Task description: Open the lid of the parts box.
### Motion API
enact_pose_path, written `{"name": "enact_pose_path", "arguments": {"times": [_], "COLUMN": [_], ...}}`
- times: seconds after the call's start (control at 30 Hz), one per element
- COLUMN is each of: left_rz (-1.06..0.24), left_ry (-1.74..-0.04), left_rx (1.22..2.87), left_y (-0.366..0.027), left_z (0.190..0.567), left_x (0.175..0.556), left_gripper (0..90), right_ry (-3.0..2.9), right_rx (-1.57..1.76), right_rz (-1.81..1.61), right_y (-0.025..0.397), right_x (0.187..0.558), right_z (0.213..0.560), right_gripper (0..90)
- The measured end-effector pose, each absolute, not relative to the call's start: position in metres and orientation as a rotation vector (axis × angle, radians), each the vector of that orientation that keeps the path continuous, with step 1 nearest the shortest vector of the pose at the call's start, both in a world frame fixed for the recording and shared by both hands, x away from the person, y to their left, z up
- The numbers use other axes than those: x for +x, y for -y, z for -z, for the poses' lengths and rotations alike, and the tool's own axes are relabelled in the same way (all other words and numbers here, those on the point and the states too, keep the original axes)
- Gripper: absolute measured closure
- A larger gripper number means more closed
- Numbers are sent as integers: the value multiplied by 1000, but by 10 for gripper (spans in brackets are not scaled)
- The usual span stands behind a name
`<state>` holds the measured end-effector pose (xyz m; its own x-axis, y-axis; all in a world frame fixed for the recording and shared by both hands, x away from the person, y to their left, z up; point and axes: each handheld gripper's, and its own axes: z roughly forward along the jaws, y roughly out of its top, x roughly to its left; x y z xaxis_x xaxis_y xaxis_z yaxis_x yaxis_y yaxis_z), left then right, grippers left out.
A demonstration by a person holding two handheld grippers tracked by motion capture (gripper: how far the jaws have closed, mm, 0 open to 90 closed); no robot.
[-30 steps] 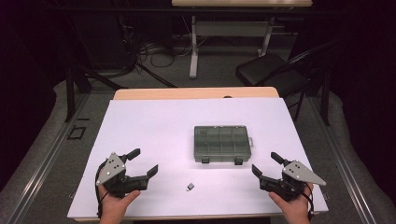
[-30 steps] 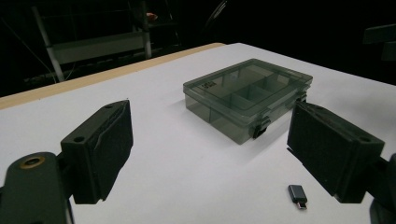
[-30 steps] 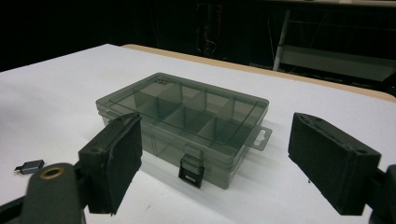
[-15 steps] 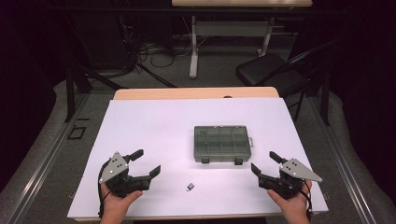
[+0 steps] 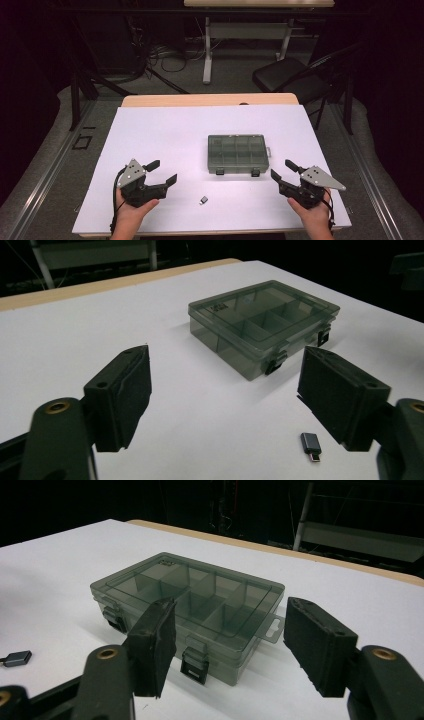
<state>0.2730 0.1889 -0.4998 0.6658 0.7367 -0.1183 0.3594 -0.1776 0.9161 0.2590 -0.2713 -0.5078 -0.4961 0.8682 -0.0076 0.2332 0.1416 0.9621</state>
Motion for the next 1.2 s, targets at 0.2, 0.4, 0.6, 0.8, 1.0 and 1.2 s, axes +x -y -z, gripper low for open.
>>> {"name": "enact_pose_path", "arguments": {"times": [0.2, 0.4, 0.6, 0.8, 1.0, 1.2], "left_rz": [-377, -307, -317, -325, -291, -283], "left_ry": [-844, -874, -874, -882, -863, -878], "left_rx": [1817, 1813, 1809, 1894, 1893, 1915], "left_y": [-173, -155, -135, -115, -98, -85], "left_z": [501, 499, 500, 506, 510, 515], "left_x": [276, 286, 290, 296, 299, 302], "left_gripper": [318, 444, 494, 541, 617, 661], "right_ry": [-1863, -1893, -1965, -1979, -2004, -2029], "right_rx": [1062, 1077, 1126, 1143, 1115, 1141], "right_rz": [-1341, -1314, -1296, -1276, -1240, -1256], "right_y": [272, 271, 271, 272, 265, 261], "right_x": [257, 260, 263, 265, 268, 270], "right_z": [511, 514, 518, 518, 522, 524], "right_gripper": [410, 499, 536, 578, 668, 694]}}
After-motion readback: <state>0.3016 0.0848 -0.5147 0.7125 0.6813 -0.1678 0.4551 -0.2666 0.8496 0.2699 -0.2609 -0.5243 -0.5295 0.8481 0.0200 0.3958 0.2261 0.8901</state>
